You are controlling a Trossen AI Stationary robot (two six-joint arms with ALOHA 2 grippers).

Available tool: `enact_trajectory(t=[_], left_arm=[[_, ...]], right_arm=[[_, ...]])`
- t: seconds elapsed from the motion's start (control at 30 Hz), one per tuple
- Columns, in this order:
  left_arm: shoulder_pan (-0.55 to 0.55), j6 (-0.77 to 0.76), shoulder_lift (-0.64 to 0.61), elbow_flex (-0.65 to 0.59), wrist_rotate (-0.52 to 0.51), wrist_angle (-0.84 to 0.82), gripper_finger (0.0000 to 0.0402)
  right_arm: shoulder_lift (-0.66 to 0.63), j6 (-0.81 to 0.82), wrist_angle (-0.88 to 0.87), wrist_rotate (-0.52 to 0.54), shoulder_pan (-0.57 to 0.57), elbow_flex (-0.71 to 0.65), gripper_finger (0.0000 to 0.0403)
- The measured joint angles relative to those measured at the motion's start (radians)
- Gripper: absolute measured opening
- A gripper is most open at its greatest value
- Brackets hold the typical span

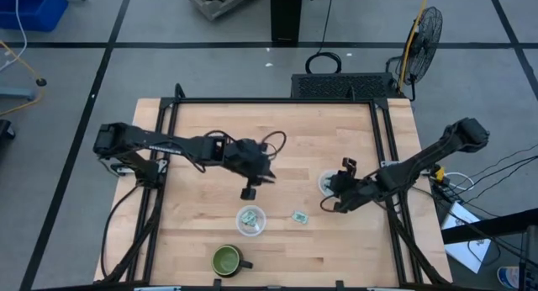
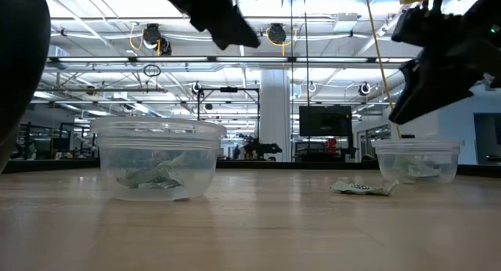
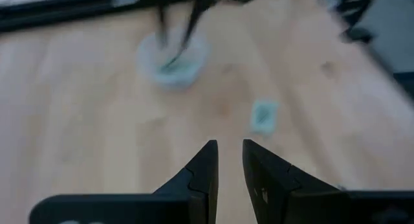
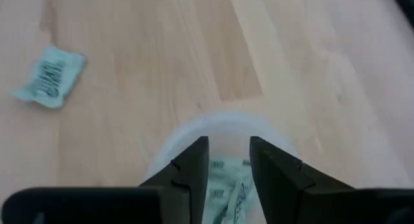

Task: Pick and place Stevia / Truvia into bins
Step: Put the white stevia packet into the left transparent container

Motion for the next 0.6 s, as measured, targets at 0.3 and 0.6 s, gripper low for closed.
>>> enact_trajectory(t=[0.3,0.6], left_arm=[[-0.075,-0.055,0.208,-0.006,0.108,0.231,0.0076],[-0.119,-0.085,0.416,-0.006,0.097,0.514,0.0081]], right_arm=[[-0.102,-0.277,0.208,0.147,0.000,0.000,0.0086],[-0.192,-0.322,0.257,0.148,0.000,0.000,0.0082]])
